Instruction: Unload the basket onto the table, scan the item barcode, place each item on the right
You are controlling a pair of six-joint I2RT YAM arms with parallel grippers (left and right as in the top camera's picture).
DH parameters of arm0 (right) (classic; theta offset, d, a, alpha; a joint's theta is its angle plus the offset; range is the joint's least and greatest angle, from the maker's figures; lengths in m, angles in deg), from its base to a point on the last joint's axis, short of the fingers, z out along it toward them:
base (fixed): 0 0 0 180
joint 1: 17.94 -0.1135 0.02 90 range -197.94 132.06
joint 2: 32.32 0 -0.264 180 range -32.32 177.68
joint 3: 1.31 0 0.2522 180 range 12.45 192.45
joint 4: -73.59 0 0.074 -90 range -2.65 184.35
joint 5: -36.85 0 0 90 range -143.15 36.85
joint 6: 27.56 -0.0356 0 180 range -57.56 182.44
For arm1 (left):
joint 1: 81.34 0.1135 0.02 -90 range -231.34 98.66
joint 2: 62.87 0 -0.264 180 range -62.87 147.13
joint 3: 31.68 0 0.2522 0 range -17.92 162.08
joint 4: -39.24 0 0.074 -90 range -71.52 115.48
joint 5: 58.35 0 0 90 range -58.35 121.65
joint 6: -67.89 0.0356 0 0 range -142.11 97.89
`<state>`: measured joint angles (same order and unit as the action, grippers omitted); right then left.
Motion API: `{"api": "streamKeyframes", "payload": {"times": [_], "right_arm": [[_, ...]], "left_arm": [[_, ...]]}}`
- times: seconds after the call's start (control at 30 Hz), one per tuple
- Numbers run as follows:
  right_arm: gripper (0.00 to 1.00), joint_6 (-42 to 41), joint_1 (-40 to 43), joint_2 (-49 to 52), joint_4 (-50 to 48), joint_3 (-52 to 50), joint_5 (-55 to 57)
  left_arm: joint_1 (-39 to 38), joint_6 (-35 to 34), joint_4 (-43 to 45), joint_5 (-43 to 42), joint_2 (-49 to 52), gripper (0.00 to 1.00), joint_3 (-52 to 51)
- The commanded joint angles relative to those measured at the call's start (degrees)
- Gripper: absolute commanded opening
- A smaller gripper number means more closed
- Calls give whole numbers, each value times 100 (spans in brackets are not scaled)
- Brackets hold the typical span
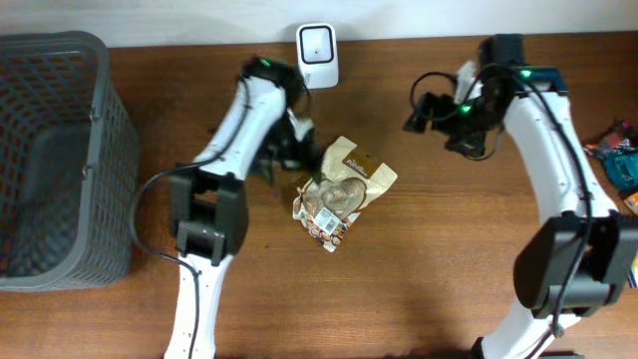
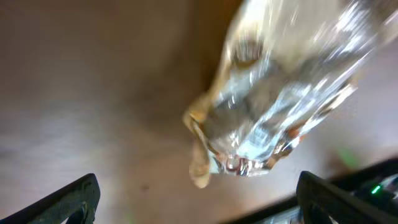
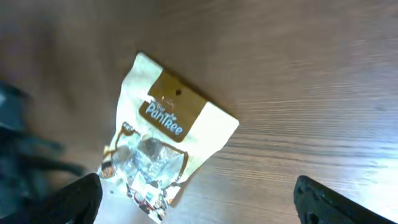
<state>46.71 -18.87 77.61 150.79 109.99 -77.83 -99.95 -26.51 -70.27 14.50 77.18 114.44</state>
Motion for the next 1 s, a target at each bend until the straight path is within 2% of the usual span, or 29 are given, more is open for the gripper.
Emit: {"api": "streamKeyframes", "payload": {"times": [0.0, 0.07, 0.13, 0.2, 0.37, 0.5, 0.7, 0.8, 0.9, 0.97], "right_arm": [[99, 450, -374, 422, -17, -26, -17], [99, 468, -579, 763, -39, -26, -22], [99, 142, -734, 1099, 68, -26, -44], [99, -245, -892, 1392, 199, -26, -68], [99, -498, -1145, 1521, -11, -28, -11], [99, -1504, -1261, 1725, -92, -63, 584], [99, -1829, -1268, 1818, -485, -94, 568], [80, -1886, -1377, 1818, -793, -317, 570], [55, -1886, -1445, 1816, -890, -374, 601], [44, -1882, -1427, 1814, -883, -323, 656]], "left_arm": [[721, -682, 343, 46, -22, 99, 678], [1058, -1154, 590, 59, -13, 99, 640], [1281, -1408, 638, 66, -13, 99, 612], [1357, -1403, 638, 72, -13, 99, 612], [1364, -1401, 638, 498, -13, 99, 612], [1349, -1403, 638, 496, -13, 99, 612], [1349, -1403, 636, 498, -13, 99, 612], [1349, -1403, 636, 498, -13, 99, 612], [1349, -1403, 636, 498, -13, 99, 612], [1349, -1403, 638, 498, -15, 99, 612]]}}
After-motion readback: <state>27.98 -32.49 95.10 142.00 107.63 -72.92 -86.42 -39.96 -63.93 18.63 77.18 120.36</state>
